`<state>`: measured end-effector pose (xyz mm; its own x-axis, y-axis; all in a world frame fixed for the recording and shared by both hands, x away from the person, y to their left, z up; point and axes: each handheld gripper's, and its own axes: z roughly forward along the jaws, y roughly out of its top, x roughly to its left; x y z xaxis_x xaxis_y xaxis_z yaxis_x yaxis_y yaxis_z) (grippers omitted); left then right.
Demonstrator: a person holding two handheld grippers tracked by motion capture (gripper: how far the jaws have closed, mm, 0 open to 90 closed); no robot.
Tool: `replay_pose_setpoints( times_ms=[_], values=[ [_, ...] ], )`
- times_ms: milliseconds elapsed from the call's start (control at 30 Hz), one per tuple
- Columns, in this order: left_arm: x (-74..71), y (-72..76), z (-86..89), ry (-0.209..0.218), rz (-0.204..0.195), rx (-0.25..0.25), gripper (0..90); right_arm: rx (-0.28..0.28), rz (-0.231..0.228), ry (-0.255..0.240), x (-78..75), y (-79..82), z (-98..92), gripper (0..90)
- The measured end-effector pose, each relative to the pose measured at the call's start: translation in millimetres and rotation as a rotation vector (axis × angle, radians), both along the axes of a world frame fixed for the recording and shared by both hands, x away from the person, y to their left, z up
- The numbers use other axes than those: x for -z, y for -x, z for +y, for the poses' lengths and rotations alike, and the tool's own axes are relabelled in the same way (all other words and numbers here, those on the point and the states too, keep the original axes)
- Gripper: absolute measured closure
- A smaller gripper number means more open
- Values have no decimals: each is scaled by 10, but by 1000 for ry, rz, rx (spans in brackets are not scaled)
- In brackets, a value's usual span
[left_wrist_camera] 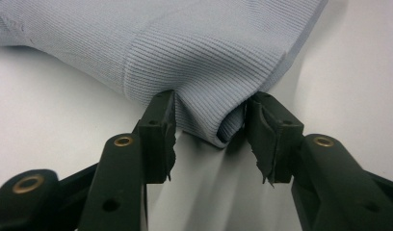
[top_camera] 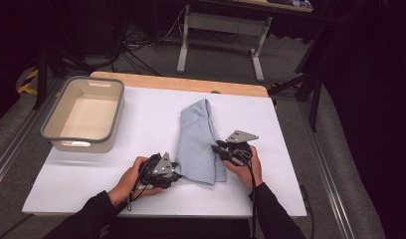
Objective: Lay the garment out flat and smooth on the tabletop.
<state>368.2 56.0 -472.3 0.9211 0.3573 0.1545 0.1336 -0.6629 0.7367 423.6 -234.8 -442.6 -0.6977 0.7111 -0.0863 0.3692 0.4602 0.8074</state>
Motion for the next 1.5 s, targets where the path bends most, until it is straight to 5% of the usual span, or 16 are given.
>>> replay_pose_setpoints(
  times_ms=[233,600,900,1000,1267,1500],
  values=[
    [-66,77,-50,-38,-72,29,810,12,-67,-26,-109,68,-35,826],
    [-155,145,-235,2,-106,50,817,66,-138,-60,-322,73,-149,836],
    [-75,127,-360,-25,-91,68,819,98,-70,-44,-169,-62,-230,833],
    [-80,136,-307,3,-83,69,771,102,-51,-15,-84,-88,-227,826],
    [-55,83,-172,53,-32,-24,407,98,-24,37,4,-98,-236,777],
    [-24,44,-238,74,-8,-53,316,113,1,47,39,-124,-238,595]
  ],
)
